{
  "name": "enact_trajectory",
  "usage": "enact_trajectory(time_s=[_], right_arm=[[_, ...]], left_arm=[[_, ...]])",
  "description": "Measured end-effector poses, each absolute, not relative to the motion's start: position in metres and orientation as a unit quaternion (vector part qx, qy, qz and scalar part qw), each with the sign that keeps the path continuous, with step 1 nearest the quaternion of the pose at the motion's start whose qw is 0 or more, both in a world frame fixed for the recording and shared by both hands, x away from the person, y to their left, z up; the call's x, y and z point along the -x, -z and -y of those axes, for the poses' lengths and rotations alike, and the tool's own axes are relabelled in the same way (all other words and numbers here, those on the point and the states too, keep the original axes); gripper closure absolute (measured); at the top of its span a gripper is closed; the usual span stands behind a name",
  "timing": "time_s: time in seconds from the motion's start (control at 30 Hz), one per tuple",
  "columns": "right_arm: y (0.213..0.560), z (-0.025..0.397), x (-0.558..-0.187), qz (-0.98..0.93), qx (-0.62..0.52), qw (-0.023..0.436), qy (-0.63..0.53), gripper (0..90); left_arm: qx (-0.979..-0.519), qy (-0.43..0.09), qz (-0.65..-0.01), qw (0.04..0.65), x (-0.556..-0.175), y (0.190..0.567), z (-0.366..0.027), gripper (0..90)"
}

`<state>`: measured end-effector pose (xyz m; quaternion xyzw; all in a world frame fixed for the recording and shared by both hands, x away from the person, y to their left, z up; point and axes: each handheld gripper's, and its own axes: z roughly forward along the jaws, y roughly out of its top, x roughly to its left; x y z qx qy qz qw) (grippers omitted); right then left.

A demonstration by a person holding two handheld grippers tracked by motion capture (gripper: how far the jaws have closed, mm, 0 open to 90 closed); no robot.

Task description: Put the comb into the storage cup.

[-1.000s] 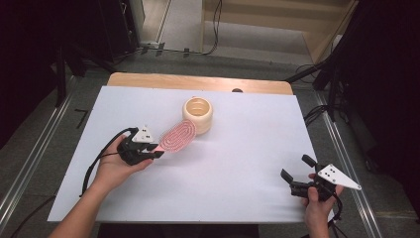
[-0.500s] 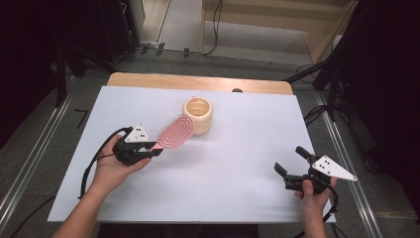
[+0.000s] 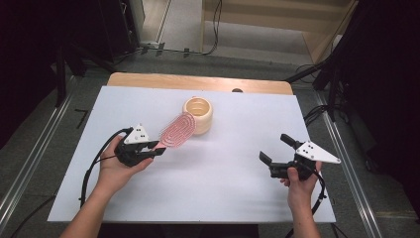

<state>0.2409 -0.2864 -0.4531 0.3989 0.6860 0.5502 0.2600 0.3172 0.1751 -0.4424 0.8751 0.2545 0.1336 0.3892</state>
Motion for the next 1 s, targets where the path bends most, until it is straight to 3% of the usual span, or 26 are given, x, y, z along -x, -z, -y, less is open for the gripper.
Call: enact_trajectory(time_s=[1.0], right_arm=[[0.431, 0.194, -0.265, -0.705, -0.371, 0.233, -0.558, 0.0]], left_arm=[[-0.851, -0.134, -0.251, 0.441, -0.307, 0.451, -0.168, 70.2]])
